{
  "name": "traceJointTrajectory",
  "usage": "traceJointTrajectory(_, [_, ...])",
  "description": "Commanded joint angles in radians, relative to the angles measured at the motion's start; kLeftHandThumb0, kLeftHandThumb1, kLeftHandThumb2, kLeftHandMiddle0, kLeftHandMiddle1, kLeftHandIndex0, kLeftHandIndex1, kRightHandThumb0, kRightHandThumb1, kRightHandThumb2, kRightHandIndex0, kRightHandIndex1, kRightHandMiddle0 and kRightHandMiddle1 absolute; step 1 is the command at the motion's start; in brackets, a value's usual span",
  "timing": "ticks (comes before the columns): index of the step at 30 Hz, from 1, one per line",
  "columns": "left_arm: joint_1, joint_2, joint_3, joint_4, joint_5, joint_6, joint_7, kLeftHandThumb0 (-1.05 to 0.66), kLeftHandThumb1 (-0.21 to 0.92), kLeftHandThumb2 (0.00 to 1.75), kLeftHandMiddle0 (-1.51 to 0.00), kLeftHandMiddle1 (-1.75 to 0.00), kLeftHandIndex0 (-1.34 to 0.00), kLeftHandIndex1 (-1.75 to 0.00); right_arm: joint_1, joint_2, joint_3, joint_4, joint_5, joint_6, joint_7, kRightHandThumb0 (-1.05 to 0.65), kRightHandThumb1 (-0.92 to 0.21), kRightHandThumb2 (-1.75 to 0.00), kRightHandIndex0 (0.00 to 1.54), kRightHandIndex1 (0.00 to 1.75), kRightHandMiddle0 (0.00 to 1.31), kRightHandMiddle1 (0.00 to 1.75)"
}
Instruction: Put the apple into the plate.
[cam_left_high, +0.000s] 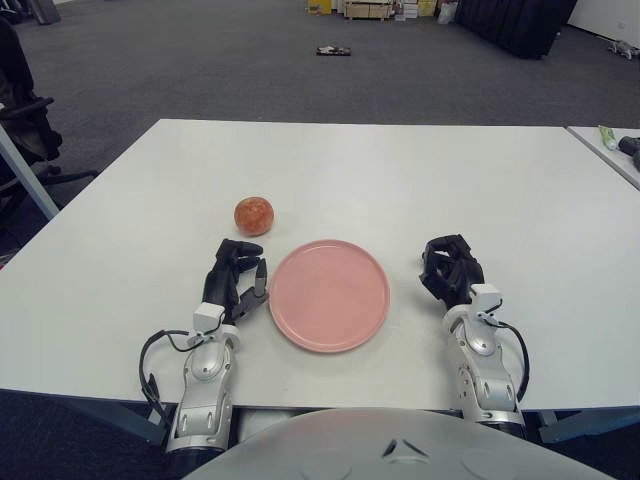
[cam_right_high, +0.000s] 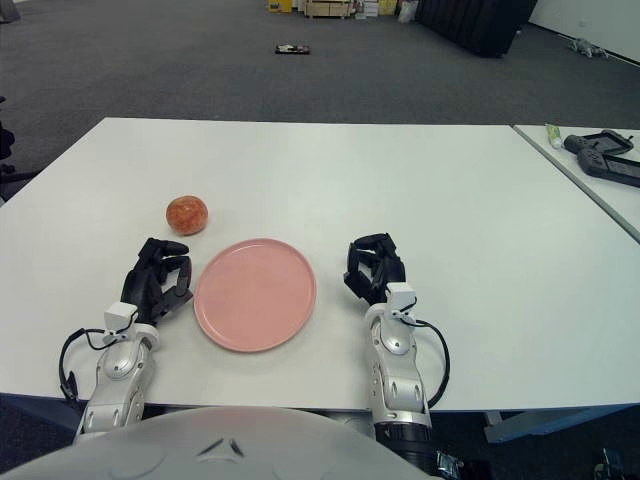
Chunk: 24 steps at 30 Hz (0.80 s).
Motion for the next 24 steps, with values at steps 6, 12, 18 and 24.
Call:
traceJointTrajectory(6, [-0.013, 0.005, -0.004, 0.002, 0.011, 0.003, 0.001, -0.38, 0.69, 0.85, -0.6, -1.47, -0.33, -1.75, -0.003, 0.021, -0.005, 0.009, 0.018, 0.0, 0.0, -0.38, -0.7, -0.83, 0.52, 1.38, 0.32, 1.75])
traceJointTrajectory(12, [-0.013, 0.006, -0.005, 0.0, 0.012, 0.004, -0.003, -0.38, 0.69, 0.85, -0.6, -1.47, -0.33, -1.75, -0.003, 0.02, -0.004, 0.007, 0.02, 0.01, 0.0, -0.38, -0.7, -0.83, 0.51, 1.39, 0.32, 1.75])
traceJointTrajectory(18, [-0.019, 0.007, -0.007, 0.003, 0.014, -0.008, -0.003, -0.38, 0.69, 0.85, -0.61, -1.47, -0.33, -1.75, -0.005, 0.019, -0.003, 0.014, 0.028, 0.0, 0.009, -0.38, -0.7, -0.83, 0.51, 1.39, 0.32, 1.75])
traceJointTrajectory(24, [-0.03, 0.012, -0.006, 0.006, 0.052, -0.038, 0.022, -0.39, 0.67, 0.87, -0.62, -1.48, -0.35, -1.75, -0.008, 0.015, -0.001, 0.021, 0.025, -0.008, 0.008, -0.38, -0.71, -0.83, 0.51, 1.38, 0.32, 1.75])
